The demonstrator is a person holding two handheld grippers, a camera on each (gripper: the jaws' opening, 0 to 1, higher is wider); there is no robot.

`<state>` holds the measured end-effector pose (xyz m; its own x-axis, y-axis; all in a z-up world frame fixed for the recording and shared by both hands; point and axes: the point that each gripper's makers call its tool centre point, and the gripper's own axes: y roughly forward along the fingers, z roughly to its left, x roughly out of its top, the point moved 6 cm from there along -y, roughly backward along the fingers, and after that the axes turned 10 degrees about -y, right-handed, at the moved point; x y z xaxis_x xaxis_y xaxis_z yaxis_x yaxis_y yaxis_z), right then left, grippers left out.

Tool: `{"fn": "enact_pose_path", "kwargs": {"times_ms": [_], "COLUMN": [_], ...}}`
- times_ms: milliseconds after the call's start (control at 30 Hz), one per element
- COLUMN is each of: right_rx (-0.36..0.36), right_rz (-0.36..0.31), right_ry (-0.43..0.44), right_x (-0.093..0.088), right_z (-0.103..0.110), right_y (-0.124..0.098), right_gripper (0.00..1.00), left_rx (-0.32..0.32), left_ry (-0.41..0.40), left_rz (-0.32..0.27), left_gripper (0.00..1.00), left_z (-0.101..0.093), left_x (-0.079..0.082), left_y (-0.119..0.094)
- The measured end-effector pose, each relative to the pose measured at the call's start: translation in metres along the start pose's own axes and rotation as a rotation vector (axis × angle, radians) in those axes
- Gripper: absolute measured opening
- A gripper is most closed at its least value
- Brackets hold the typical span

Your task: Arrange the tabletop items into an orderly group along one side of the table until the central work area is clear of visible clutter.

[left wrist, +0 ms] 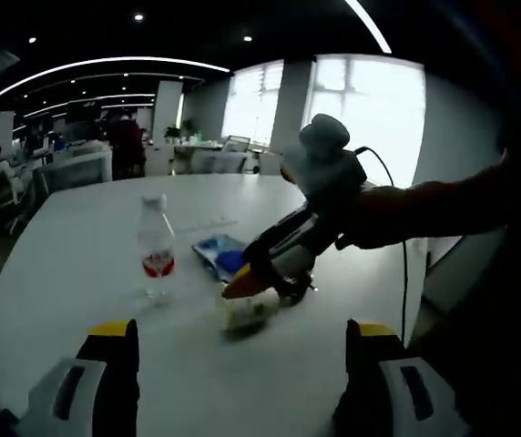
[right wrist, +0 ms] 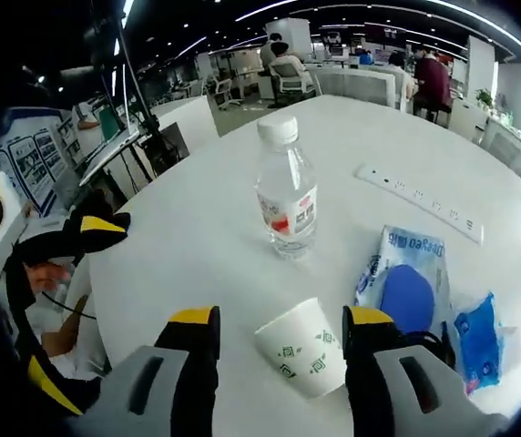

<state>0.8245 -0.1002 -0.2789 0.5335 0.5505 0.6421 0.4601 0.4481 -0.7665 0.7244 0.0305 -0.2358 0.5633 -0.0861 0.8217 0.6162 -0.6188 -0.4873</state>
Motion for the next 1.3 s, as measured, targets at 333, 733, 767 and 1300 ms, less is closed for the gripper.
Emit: {"fn": "enact_pose_path", "kwargs": {"times_ms": [333,733,767,1300], "right_rx": [-0.032,-0.038,-0.035,-0.008], "right_rz": [0.109,0.162,0.164,0.146], "right_ry": [-0.075,-0.063,-0.064,-0.042], "right_x": [0.005,-0.002,-0.003,-0.005], "right_z": [-0.004,-0.004,-0.003,0.002], "right_y": [0.027,0.022,0.021,0.021], "right_gripper": [0.39,0.22,0.2,0.0], "left_rx": [-0.003,-0.007,-0.01,-0.013], "left_ry": [-0.031,-0.04,-0.041,-0.045], "left_rz": [0.01,0.016,0.018,0.041], "left_gripper": [0.89,0.87,0.87,0.84], "left_z": [0.007,0.015,0.015,0.014], "left_x": [-0.014,-0.017,-0.017,-0.025], "left_y": [-0.001,0.004,0.004,0.004]}}
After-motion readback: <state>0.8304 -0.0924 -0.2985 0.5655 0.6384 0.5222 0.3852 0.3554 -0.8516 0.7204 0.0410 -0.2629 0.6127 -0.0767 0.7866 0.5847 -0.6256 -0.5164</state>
